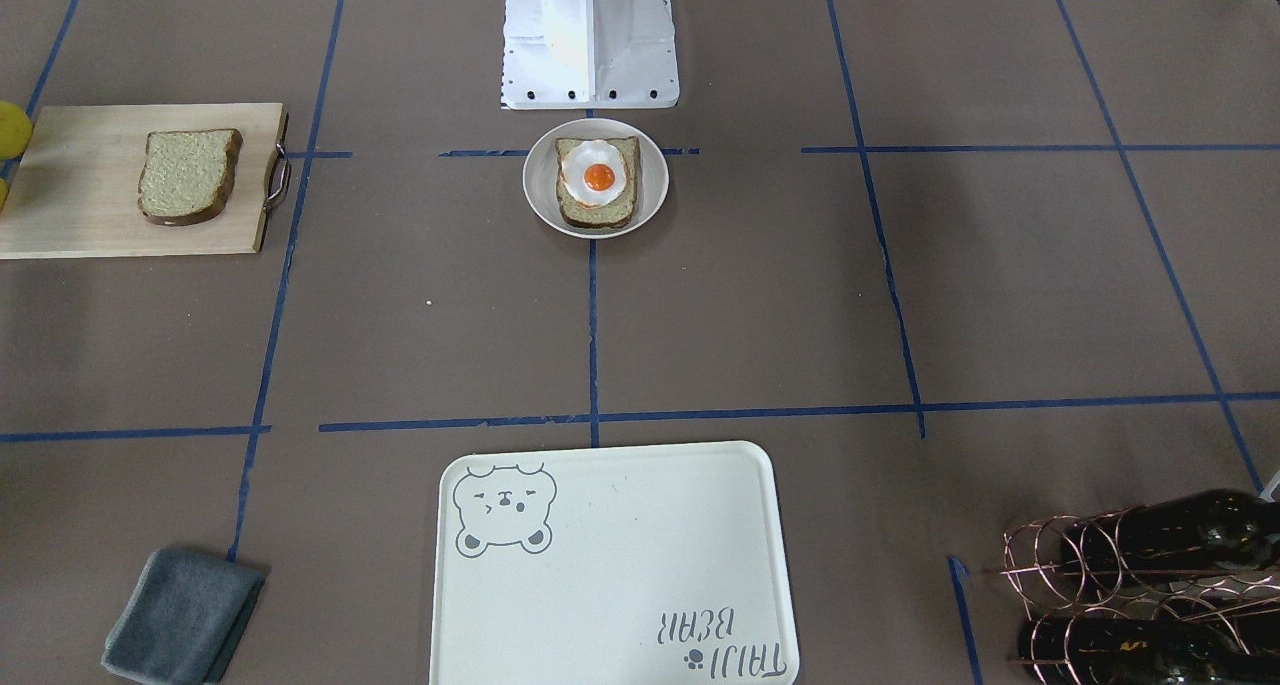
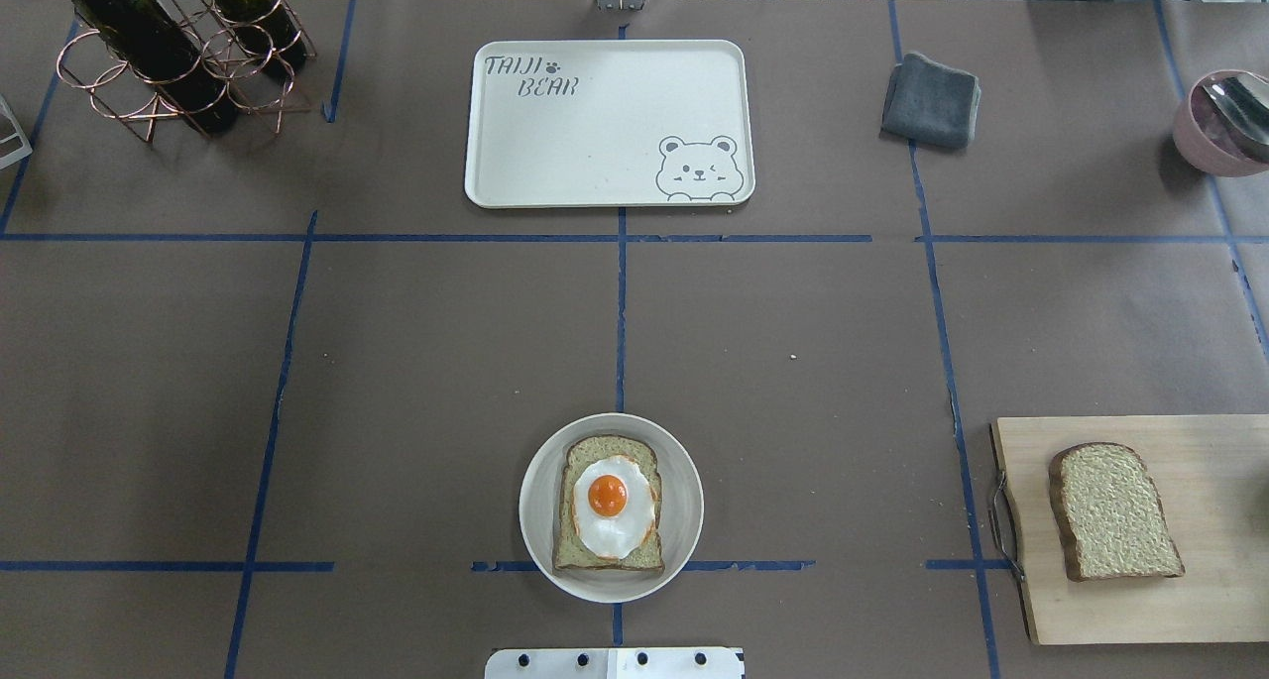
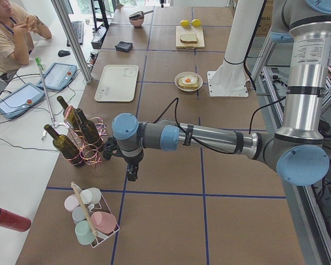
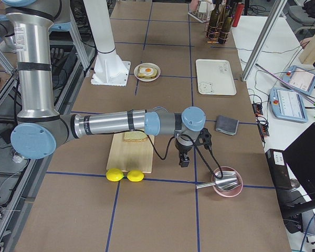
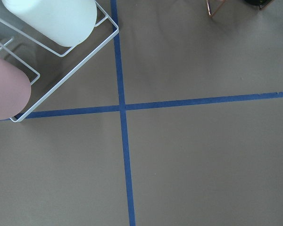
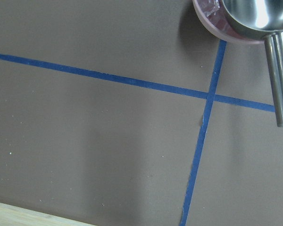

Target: Make sandwich and place on tray

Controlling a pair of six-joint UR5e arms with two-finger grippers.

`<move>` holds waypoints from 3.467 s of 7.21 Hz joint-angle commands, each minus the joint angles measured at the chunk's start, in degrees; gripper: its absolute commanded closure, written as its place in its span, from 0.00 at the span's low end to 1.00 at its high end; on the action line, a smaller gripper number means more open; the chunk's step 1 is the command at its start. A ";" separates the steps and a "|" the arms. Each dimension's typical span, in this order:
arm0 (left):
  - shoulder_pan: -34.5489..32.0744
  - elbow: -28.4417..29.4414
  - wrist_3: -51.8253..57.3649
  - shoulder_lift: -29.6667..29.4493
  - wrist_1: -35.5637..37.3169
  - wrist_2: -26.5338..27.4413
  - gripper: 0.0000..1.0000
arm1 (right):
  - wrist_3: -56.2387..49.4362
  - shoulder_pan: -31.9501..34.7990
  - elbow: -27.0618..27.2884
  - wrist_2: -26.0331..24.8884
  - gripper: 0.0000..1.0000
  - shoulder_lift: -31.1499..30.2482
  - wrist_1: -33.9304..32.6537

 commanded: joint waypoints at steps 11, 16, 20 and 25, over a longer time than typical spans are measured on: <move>1.11 -3.25 -0.02 -0.39 -4.64 1.57 0.00 | 40.94 -22.37 11.72 2.79 0.00 -14.19 28.08; 1.20 -3.69 -0.37 0.49 -10.35 1.48 0.00 | 70.65 -34.62 0.74 -6.39 0.18 -22.51 70.15; 1.20 -4.57 -0.37 1.19 -10.27 1.48 0.00 | 70.84 -38.85 0.91 -5.69 0.32 -24.70 72.26; 1.20 -4.66 -0.37 1.19 -10.35 1.48 0.00 | 73.57 -42.11 0.91 -5.87 0.56 -24.70 73.41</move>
